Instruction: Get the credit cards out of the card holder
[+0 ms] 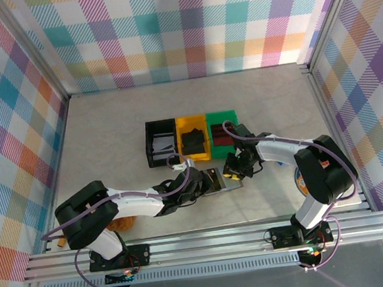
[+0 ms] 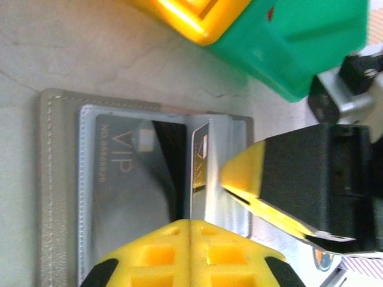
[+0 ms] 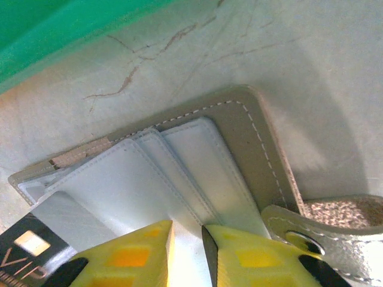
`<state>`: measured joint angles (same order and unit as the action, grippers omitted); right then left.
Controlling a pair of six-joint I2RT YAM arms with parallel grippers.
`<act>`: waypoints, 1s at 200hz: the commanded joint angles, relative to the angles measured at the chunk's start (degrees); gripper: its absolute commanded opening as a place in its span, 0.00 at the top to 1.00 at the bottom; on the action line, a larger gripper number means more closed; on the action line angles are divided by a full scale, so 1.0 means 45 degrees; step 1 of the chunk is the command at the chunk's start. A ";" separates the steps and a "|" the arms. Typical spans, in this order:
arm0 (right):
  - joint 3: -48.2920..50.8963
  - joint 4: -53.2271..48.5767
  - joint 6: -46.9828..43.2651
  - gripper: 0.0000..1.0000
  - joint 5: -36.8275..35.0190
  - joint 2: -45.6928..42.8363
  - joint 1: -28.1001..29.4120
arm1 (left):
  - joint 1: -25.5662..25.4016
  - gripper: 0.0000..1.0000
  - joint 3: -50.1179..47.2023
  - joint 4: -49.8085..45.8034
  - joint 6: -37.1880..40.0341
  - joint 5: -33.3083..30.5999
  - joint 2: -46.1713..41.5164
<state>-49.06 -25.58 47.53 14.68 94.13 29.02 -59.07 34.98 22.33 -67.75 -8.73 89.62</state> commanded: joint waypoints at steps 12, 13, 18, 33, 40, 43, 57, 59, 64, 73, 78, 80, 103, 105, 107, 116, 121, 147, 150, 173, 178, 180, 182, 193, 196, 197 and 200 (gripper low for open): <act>0.0589 -0.0918 -0.0152 0.74 -0.0860 0.0484 -0.0182 | 0.0099 1.00 -0.0254 -0.0526 -0.0060 -0.0431 -0.0501; 0.0599 -0.0917 -0.0161 0.74 -0.0859 0.0486 -0.0180 | 0.0099 1.00 -0.0254 -0.0537 -0.0062 -0.0437 -0.0502; 0.0611 -0.0921 -0.0170 0.74 -0.0859 0.0462 -0.0189 | 0.0083 1.00 -0.0254 -0.0547 -0.0063 -0.0436 -0.0521; 0.0611 -0.0921 -0.0205 0.74 -0.0850 0.0435 -0.0188 | 0.0098 1.00 -0.0254 -0.0605 -0.0068 -0.0480 -0.0609; 0.0615 -0.0916 -0.0239 0.74 -0.0806 0.0411 -0.0183 | 0.0099 1.00 -0.0254 -0.0663 -0.0082 -0.0506 -0.0648; 0.0610 -0.0916 -0.0248 0.74 -0.0801 0.0401 -0.0179 | 0.0079 1.00 -0.0254 -0.0691 -0.0097 -0.0514 -0.0684; 0.0602 -0.0936 -0.0339 0.74 -0.0749 0.0370 -0.0182 | 0.0099 1.00 -0.0243 -0.0856 -0.0140 -0.0607 -0.0847; 0.0592 -0.0955 -0.0355 0.74 -0.0744 0.0362 -0.0189 | 0.0099 1.00 -0.0252 -0.0874 -0.0150 -0.0620 -0.0877; 0.0576 -0.0955 -0.0384 0.74 -0.0727 0.0371 -0.0193 | 0.0098 1.00 -0.0235 -0.0912 -0.0188 -0.0635 -0.0935; 0.0577 -0.0956 -0.0423 0.74 -0.0693 0.0367 -0.0195 | 0.0099 1.00 -0.0206 -0.1046 -0.0233 -0.0680 -0.1070; 0.0572 -0.0927 -0.0446 0.74 -0.0651 0.0362 -0.0181 | 0.0092 1.00 -0.0178 -0.1183 -0.0257 -0.0728 -0.1148; 0.0580 -0.0919 -0.0460 0.74 -0.0631 0.0369 -0.0179 | 0.0097 1.00 -0.0162 -0.1234 -0.0272 -0.0738 -0.1186; 0.0550 -0.0891 -0.0523 0.74 -0.0538 0.0386 -0.0196 | 0.0070 1.00 -0.0089 -0.1523 -0.0241 -0.0786 -0.1440; 0.0555 -0.0890 -0.0523 0.74 -0.0530 0.0380 -0.0188 | 0.0077 1.00 -0.0071 -0.1539 -0.0239 -0.0777 -0.1425; 0.0551 -0.0895 -0.0523 0.74 -0.0513 0.0389 -0.0190 | 0.0079 1.00 -0.0052 -0.1572 -0.0239 -0.0756 -0.1397; 0.0566 -0.0878 -0.0523 0.74 -0.0472 0.0411 -0.0188 | 0.0060 1.00 0.0027 -0.1650 -0.0242 -0.0642 -0.1247; 0.0571 -0.0873 -0.0528 0.74 -0.0441 0.0429 -0.0179 | 0.0060 1.00 0.0048 -0.1624 -0.0257 -0.0556 -0.1137; 0.0538 -0.0887 -0.0579 0.74 -0.0327 0.0439 -0.0178 | 0.0021 1.00 0.0088 -0.1566 -0.0570 -0.0316 -0.0728; 0.0536 -0.0878 -0.0581 0.74 -0.0317 0.0446 -0.0178 | 0.0021 1.00 0.0096 -0.1563 -0.0570 -0.0290 -0.0704; 0.0524 -0.0897 -0.0620 0.74 -0.0283 0.0466 -0.0180 | 0.0021 1.00 0.0361 -0.1907 -0.0470 -0.0197 -0.0586; 0.0512 -0.0900 -0.0620 0.74 -0.0264 0.0483 -0.0181 | 0.0021 1.00 0.0422 -0.1961 -0.0421 -0.0181 -0.0553; 0.0516 -0.0888 -0.0620 0.74 -0.0256 0.0473 -0.0179 | 0.0021 1.00 0.0442 -0.1995 -0.0401 -0.0172 -0.0544; 0.0512 -0.0880 -0.0620 0.74 -0.0254 0.0495 -0.0178 | 0.0021 1.00 0.0472 -0.2023 -0.0396 -0.0155 -0.0532; 0.0524 -0.0877 -0.0620 0.72 -0.0215 0.0528 -0.0178 | 0.0021 1.00 0.0579 -0.2110 -0.0365 -0.0092 -0.0447; 0.0520 -0.0887 -0.0620 0.72 -0.0215 0.0540 -0.0188 | 0.0021 1.00 0.0599 -0.2100 -0.0357 -0.0064 -0.0413; 0.0525 -0.0882 -0.0620 0.72 -0.0215 0.0544 -0.0183 | 0.0021 1.00 0.0602 -0.2095 -0.0356 -0.0068 -0.0399; 0.0530 -0.0878 -0.0620 0.72 -0.0210 0.0542 -0.0176 | 0.0021 1.00 0.0622 -0.2091 -0.0341 -0.0054 -0.0372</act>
<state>-49.06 -25.50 45.78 15.75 94.13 28.82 -59.07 35.57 14.61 -69.45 -9.89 86.98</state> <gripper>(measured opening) 0.274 0.044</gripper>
